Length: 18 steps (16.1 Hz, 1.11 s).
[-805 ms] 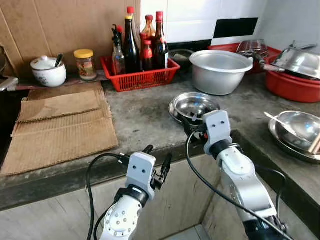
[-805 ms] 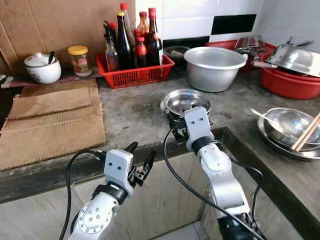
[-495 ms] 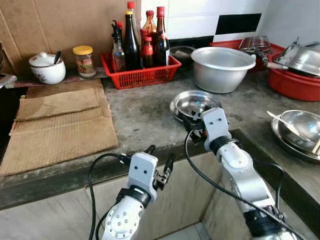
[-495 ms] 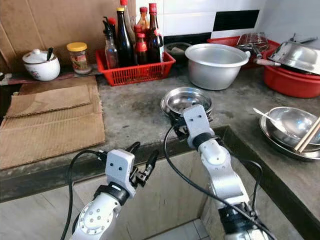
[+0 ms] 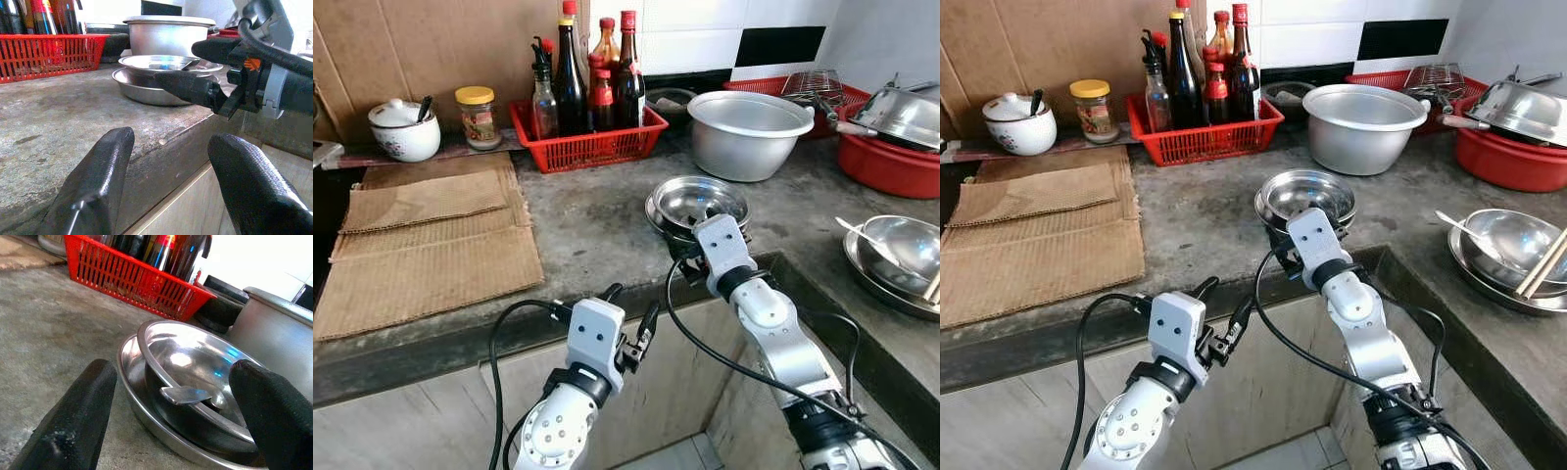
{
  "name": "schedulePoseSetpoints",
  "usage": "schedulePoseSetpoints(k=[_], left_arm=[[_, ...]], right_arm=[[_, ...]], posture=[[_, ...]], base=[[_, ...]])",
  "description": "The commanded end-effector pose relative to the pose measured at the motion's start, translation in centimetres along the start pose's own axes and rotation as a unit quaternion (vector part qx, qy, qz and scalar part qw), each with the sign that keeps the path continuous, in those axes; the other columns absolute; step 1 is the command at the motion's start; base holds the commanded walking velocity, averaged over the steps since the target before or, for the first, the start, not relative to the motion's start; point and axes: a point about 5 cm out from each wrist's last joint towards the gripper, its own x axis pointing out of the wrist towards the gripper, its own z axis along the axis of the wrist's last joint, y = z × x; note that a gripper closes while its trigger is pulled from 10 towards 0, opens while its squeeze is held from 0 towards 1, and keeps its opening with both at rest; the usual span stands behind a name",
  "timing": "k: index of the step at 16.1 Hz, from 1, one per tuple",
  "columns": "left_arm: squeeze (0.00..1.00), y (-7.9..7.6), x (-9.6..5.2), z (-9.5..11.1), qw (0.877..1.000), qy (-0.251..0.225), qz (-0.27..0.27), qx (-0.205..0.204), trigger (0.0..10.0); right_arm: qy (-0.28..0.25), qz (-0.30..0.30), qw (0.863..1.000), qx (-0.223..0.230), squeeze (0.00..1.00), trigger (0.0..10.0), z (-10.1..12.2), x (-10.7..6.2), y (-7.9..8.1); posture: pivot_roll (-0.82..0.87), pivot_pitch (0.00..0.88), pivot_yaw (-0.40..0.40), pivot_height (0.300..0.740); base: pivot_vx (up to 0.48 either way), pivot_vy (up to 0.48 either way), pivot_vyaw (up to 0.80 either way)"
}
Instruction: Kitchen organization
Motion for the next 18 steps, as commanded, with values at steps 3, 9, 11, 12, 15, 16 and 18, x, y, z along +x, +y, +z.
schedulePoseSetpoints(k=[3, 9, 11, 12, 15, 16, 18], left_arm=[[0.00, -0.25, 0.09, 0.49, 1.000, -0.011, -0.003, -0.003, 10.0], [0.00, -0.15, 0.23, 0.66, 1.000, -0.014, 0.000, -0.002, 10.0], [0.00, -0.14, 0.26, 0.72, 1.000, -0.015, -0.001, -0.002, 10.0], [0.00, -0.13, 0.27, 0.73, 1.000, -0.015, -0.001, 0.000, 10.0], [0.00, -0.03, 0.34, 0.74, 1.000, -0.015, -0.001, 0.001, 10.0], [0.00, -0.01, 0.36, 0.75, 1.000, -0.015, 0.000, 0.002, 10.0], [0.00, 0.02, 0.41, 0.74, 1.000, -0.016, 0.000, 0.002, 10.0]], right_arm=[[-0.007, -0.013, 1.000, -0.012, 0.00, 10.0, 0.39, 0.53, -0.68], [-0.017, -0.021, 1.000, -0.010, 0.00, 0.0, 0.72, 0.95, -0.97], [-0.020, -0.023, 0.999, -0.011, 0.00, 0.0, 0.82, 1.01, -0.99], [-0.024, -0.026, 0.999, -0.010, 0.00, 0.0, 0.98, 1.06, -1.13], [-0.028, -0.029, 0.999, -0.012, 0.00, 0.0, 1.19, 1.15, -1.38], [-0.028, -0.029, 0.999, -0.012, 0.00, 0.0, 1.21, 1.17, -1.40], [-0.030, -0.032, 0.999, -0.010, 0.00, 0.0, 1.30, 1.20, -1.28]], posture=[[0.09, 0.007, -0.064, 0.740], [0.09, 0.014, -0.065, 0.740], [0.09, 0.016, -0.061, 0.740], [0.09, 0.018, -0.063, 0.740], [0.09, 0.020, -0.063, 0.740], [0.09, 0.020, -0.063, 0.740], [0.08, 0.018, -0.061, 0.740]], base=[[0.000, 0.000, 0.00], [0.000, 0.000, 0.00], [0.000, 0.000, 0.00], [0.000, 0.000, 0.00], [0.000, 0.000, 0.00], [0.000, 0.000, 0.00], [0.000, 0.000, 0.00]])
